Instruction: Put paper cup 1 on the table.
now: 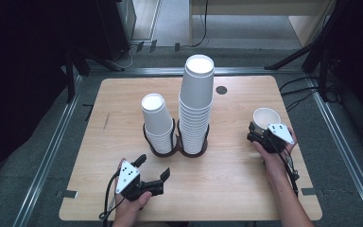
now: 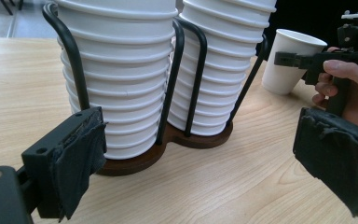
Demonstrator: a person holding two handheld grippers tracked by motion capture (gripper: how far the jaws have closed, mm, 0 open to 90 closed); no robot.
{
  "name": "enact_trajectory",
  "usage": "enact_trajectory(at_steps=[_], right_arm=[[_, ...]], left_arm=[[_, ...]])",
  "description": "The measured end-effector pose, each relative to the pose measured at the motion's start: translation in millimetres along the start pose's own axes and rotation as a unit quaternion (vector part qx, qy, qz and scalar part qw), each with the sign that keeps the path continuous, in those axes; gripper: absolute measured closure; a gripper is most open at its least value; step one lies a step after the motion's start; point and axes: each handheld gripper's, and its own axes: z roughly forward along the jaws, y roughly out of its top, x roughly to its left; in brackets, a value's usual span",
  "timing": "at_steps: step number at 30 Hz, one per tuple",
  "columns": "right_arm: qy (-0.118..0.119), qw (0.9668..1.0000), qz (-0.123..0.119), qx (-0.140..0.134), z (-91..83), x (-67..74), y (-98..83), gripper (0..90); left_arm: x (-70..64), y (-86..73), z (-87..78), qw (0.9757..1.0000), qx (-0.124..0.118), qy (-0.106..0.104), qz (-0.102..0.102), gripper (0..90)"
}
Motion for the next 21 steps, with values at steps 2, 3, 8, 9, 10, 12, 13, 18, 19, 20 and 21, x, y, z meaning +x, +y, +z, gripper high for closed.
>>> enact_trajectory(at_steps=[2,3,8,9,10,12,13,18,19,20,21], right_arm=[[0.006,1.0000,0.004,0.001,-0.8,-0.7,0.5,0.4],[0.010,0.9999,0.002,0.000,-1.2,-1.4,1.1,0.0],[0.026,0.9996,0.011,-0.007,-4.8,-1.6,4.3,0.0],[0.027,0.9996,0.010,-0.006,-4.9,-1.5,4.2,0.0],[0.027,0.9996,0.008,-0.003,-4.8,-1.1,3.7,0.0],[0.027,0.9996,0.008,0.000,-5.1,-0.4,2.8,0.0],[0.027,0.9996,0.007,0.001,-5.7,-0.2,2.6,0.0],[0.033,0.9995,0.001,0.000,-12.3,-0.5,1.6,0.0],[0.034,0.9994,-0.001,0.000,-13.5,-0.9,1.4,0.0],[0.034,0.9994,-0.001,-0.001,-15.1,-1.0,1.3,0.0],[0.035,0.9994,-0.001,-0.001,-17.0,-1.2,1.1,0.0]], left_arm=[[-0.4,0.1,0.4,1.0000,0.001,0.000,0.000,2.6],[-0.6,0.1,0.6,1.0000,0.001,-0.001,0.000,2.5],[-1.0,0.0,1.0,1.0000,0.001,-0.001,0.001,2.6],[-1.1,0.2,1.0,1.0000,0.001,-0.001,0.001,2.6],[-0.9,0.5,1.0,1.0000,0.001,-0.001,0.002,2.5],[-0.9,1.0,1.5,1.0000,0.000,-0.002,0.001,2.6],[-1.0,1.5,2.0,1.0000,-0.001,-0.002,0.001,2.6],[-3.2,4.4,6.2,1.0000,-0.003,-0.006,0.000,2.5],[-3.6,5.0,7.3,1.0000,-0.002,-0.008,0.003,2.5],[-4.7,5.4,8.6,0.9999,-0.002,-0.010,0.003,2.6],[-5.8,5.9,10.0,0.9999,-0.002,-0.011,0.004,2.5]])
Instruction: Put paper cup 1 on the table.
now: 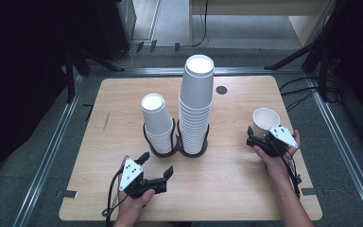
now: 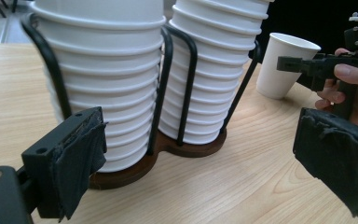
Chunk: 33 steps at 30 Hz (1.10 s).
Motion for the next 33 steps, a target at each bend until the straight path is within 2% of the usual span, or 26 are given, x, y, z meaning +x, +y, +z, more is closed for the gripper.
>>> enact_trajectory(at_steps=[6,14,20,26,33], right_arm=[[0.003,1.0000,-0.005,-0.001,-10.9,-2.4,-1.6,0.0],[0.005,0.9999,-0.012,-0.009,-25.4,-4.5,-2.1,0.0],[0.007,0.9998,-0.013,-0.014,-35.9,-7.1,-1.0,0.0],[0.012,0.9997,0.002,-0.022,-51.3,-11.1,8.8,0.0],[0.010,0.9996,0.006,-0.027,-70.1,-12.1,24.3,0.0]], left_arm=[[-5.4,3.5,7.7,1.0000,0.001,-0.009,0.003,2.6],[-12.6,9.5,16.1,0.9998,-0.001,-0.011,0.018,2.6],[-20.5,16.8,23.2,0.9998,-0.006,-0.008,0.020,2.6],[-28.9,25.4,29.0,0.9993,-0.010,-0.008,0.035,2.6],[-38.4,33.9,36.9,0.9991,-0.011,-0.007,0.039,2.5]])
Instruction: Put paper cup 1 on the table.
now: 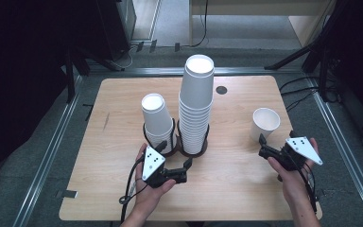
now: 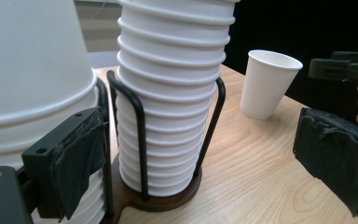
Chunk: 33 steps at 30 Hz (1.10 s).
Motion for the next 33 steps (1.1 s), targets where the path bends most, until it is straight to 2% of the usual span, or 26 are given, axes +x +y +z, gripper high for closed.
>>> enact_trajectory(at_steps=[2,9,13,16,18,23,25,33], right_arm=[[0.002,1.0000,0.002,-0.004,-4.8,0.8,5.0,0.0],[0.011,0.9999,-0.001,-0.005,-22.4,15.9,28.4,0.0],[0.021,0.9996,0.009,-0.016,-31.0,23.2,46.9,0.0],[0.027,0.9992,0.013,-0.025,-35.4,28.4,60.3,0.0],[0.033,0.9989,0.012,-0.031,-37.2,33.2,69.7,0.0],[0.047,0.9981,0.003,-0.039,-39.8,51.6,91.5,0.0],[0.055,0.9976,0.006,-0.042,-41.5,59.8,98.5,0.0],[0.093,0.9943,0.003,-0.052,-43.5,91.8,119.7,0.0]], left_arm=[[-2.1,3.3,0.9,1.0000,-0.003,0.000,0.005,2.6],[-5.1,14.1,6.7,0.9999,-0.012,0.000,-0.003,2.5],[-7.6,16.9,10.9,1.0000,-0.009,0.000,0.001,2.5],[-10.0,19.9,14.6,0.9999,-0.008,0.002,0.014,2.4],[-9.7,22.1,16.2,0.9999,-0.010,0.001,0.012,2.4],[-4.9,30.0,20.0,0.9999,-0.015,0.001,0.004,2.4],[-3.3,32.1,22.0,0.9999,-0.016,0.000,0.002,2.4],[-0.5,42.7,31.4,0.9996,-0.024,0.002,0.017,2.4]])
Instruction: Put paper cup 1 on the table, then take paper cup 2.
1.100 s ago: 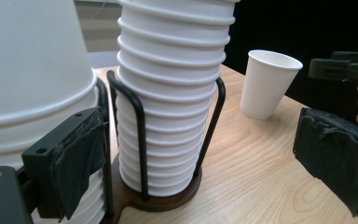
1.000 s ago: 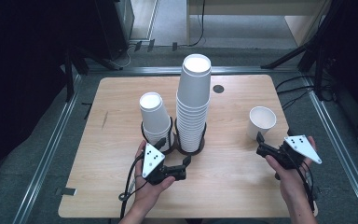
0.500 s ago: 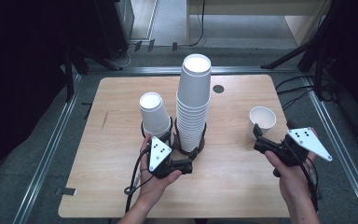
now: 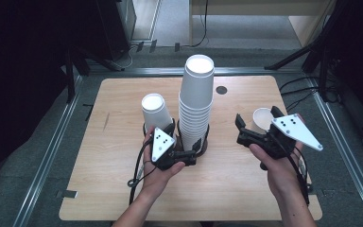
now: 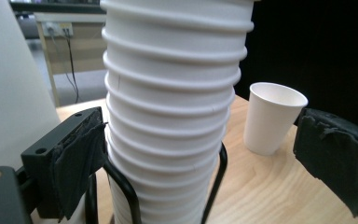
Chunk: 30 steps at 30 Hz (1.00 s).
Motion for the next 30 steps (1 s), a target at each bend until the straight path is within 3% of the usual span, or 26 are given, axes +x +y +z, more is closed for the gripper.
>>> enact_trajectory(at_steps=[5,9,14,22,30], right_arm=[[0.025,0.9997,-0.007,-0.005,7.1,20.0,8.5,0.0],[0.044,0.9990,-0.007,-0.009,13.7,34.1,14.2,0.0],[0.058,0.9982,-0.010,-0.012,20.6,47.7,19.9,0.0],[0.066,0.9977,-0.009,-0.012,29.8,58.2,27.0,0.0],[0.078,0.9969,-0.004,-0.010,36.9,68.3,33.0,0.0]], left_arm=[[4.8,3.6,2.7,0.9999,-0.009,0.005,-0.005,2.4],[6.1,2.3,5.8,0.9998,-0.019,0.007,0.009,2.4],[8.4,2.3,8.2,0.9997,-0.020,0.011,-0.001,2.4],[7.0,2.8,13.2,0.9997,-0.018,0.012,-0.011,2.4],[6.3,6.0,17.7,0.9992,-0.032,0.023,-0.008,2.5]])
